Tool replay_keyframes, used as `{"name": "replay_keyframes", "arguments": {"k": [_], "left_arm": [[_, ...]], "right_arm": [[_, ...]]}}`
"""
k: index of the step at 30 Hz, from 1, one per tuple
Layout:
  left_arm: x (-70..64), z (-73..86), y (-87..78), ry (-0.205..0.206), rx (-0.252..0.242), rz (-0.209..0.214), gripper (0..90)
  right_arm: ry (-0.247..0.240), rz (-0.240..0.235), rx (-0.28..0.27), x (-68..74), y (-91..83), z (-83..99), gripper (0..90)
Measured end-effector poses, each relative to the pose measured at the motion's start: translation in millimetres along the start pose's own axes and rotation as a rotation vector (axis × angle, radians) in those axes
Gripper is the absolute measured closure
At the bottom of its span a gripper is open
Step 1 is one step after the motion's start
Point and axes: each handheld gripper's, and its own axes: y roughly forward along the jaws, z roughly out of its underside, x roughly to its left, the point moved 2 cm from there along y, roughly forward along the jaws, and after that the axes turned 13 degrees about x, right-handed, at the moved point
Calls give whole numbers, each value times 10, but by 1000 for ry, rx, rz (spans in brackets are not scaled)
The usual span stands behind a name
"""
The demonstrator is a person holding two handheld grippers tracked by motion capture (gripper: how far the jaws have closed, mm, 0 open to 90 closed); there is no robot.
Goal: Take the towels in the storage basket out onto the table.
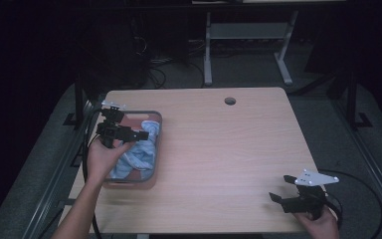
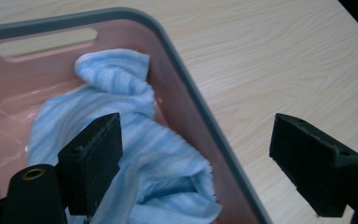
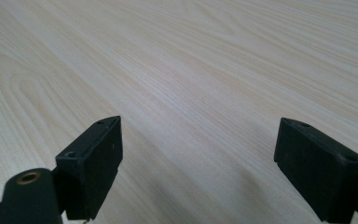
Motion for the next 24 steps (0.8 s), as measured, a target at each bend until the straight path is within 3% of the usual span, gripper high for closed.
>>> {"name": "replay_keyframes", "arguments": {"k": [10,24], "left_arm": [[164,114,32,-40,15,-20,164],[298,209,205,-92,59,-29,166]], "right_arm": [[-7,-1,0,7,9,-5,147],[-6,-11,6,16,26,-9,147]]}}
